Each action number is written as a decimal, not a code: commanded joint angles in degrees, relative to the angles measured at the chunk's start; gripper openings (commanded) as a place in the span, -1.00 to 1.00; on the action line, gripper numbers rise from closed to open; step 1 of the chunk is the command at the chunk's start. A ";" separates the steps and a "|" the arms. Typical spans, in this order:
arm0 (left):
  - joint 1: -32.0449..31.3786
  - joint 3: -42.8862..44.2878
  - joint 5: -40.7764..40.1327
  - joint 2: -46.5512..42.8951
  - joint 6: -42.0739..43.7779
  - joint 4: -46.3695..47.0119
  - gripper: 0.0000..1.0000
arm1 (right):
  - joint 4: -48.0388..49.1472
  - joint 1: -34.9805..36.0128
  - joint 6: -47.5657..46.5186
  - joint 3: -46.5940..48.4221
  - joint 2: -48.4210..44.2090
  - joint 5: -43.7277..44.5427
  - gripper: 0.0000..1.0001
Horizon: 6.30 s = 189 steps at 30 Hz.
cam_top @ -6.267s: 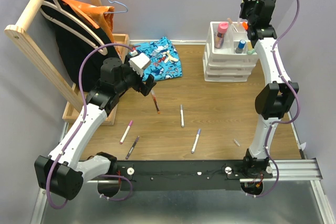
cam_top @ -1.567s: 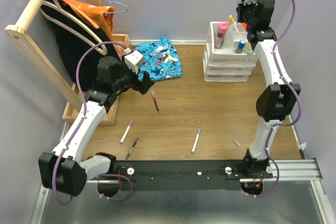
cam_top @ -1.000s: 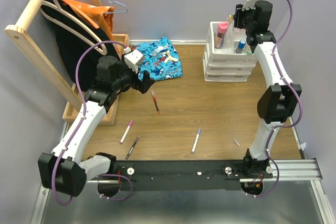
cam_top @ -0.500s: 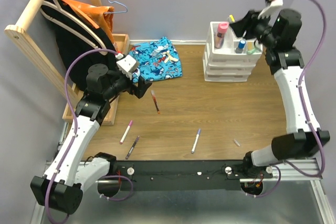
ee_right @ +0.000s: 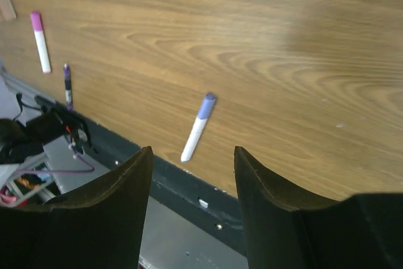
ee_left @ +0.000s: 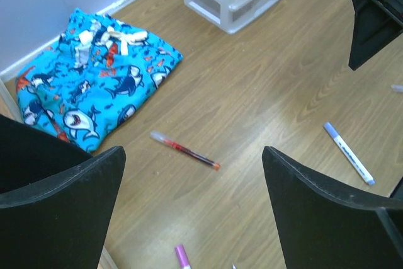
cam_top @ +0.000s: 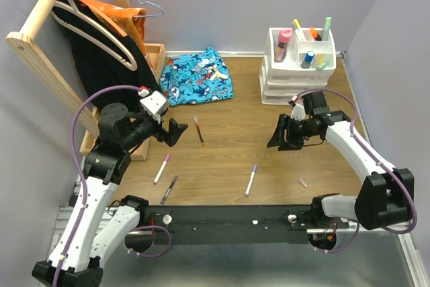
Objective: Sort the stationery into containers
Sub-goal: Pick up the pen from the center of the board, then place the pen in the storage box.
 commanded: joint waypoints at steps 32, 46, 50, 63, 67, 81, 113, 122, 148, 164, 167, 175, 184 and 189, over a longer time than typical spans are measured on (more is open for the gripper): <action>-0.12 -3.78 -3.53 -0.23 -0.29 -4.20 0.97 | -9.83 28.84 24.74 16.17 21.98 32.53 -0.09; -0.12 -6.59 -3.17 0.39 -0.11 -2.70 0.97 | -9.21 31.48 30.02 14.33 25.05 26.63 -0.20; -0.12 -7.12 -2.91 0.39 0.41 -2.62 0.97 | -9.74 31.48 30.28 14.68 24.70 27.16 -0.19; -0.12 -6.85 -1.95 5.22 2.79 -2.18 0.97 | -9.56 32.09 32.75 9.41 23.56 26.46 -0.07; -0.12 -7.20 -1.59 5.66 2.53 -1.74 0.97 | -8.16 32.09 32.92 8.61 25.05 25.41 -0.07; -0.12 -7.12 -3.09 3.73 4.10 -3.93 0.97 | -7.89 32.27 32.84 10.81 33.84 24.17 -0.55; -0.64 11.69 -0.18 21.65 11.67 7.74 0.97 | 39.49 15.24 -25.52 65.27 28.38 38.50 -0.99; -1.08 10.55 -0.19 24.64 6.13 13.47 0.97 | 34.56 2.83 -29.30 78.56 35.33 34.37 -0.99; -1.26 7.47 -1.68 24.91 4.37 15.76 0.97 | 19.53 -1.74 -34.93 80.86 45.09 40.69 -0.99; -1.26 6.77 -1.59 25.17 4.20 15.67 0.97 | 14.96 -1.83 -34.23 79.45 48.26 43.95 -0.99; -1.26 6.68 -1.42 25.26 3.93 15.84 0.97 | 13.82 -1.83 -34.05 79.45 48.34 43.95 -0.93; -1.35 6.07 -0.72 24.56 3.41 16.28 0.97 | 13.99 -1.83 -32.56 79.45 44.48 41.32 -0.05; -1.43 6.51 -1.15 22.72 3.58 14.18 0.97 | 19.86 -1.74 -25.10 74.55 30.87 19.94 -0.03; -1.43 7.91 -4.31 20.61 5.60 9.52 0.97 | 14.81 3.87 -16.13 70.31 27.95 1.78 -0.02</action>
